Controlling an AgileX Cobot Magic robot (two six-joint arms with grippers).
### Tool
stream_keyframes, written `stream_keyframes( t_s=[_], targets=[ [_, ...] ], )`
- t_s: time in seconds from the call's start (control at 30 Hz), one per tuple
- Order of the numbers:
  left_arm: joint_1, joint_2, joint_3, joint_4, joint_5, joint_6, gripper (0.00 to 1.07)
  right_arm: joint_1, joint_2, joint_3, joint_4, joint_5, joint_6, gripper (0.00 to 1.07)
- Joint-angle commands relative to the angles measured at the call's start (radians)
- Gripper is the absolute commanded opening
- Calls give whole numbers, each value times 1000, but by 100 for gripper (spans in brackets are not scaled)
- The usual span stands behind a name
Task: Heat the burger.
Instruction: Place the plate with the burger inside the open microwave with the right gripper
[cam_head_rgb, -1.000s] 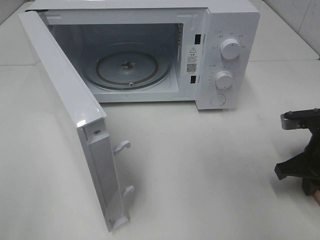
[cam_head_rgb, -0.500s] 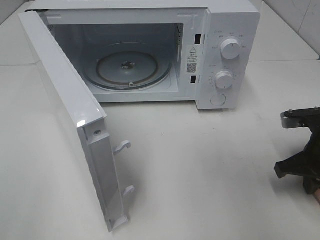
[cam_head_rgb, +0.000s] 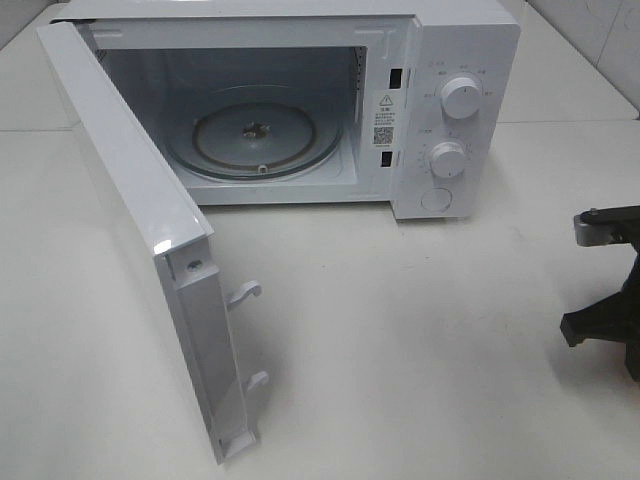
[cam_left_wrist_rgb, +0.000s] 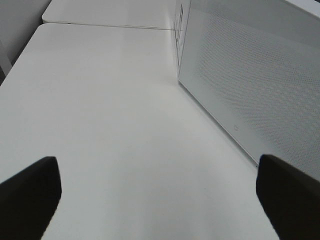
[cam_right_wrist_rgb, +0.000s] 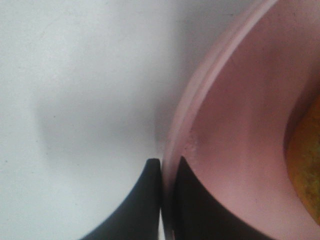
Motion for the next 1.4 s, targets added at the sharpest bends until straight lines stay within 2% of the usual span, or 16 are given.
stream_keyframes(
  t_s=[0.03, 0.27, 0.47, 0.77, 0.97, 1.2, 1.4],
  targets=[
    [-4, -22, 2, -2, -9, 0, 98, -3, -45, 0, -23, 35, 34, 0],
    [-4, -22, 2, -2, -9, 0, 98, 3, -89, 0, -83, 78, 99, 0],
    [-4, -22, 2, -2, -9, 0, 98, 102, -100, 0, -197, 140, 189, 0],
    [-4, -22, 2, -2, -9, 0, 98, 170, -102, -8, -208, 201, 191, 0],
    [-4, -22, 2, -2, -9, 0, 98, 210, -105, -49, -227, 290, 185, 0],
    [-4, -22, 2, -2, -9, 0, 98, 253, -169, -54, -243, 344, 185, 0],
    [-4, -22, 2, -2, -9, 0, 98, 253, -240, -54, -246, 378, 172, 0]
  ],
)
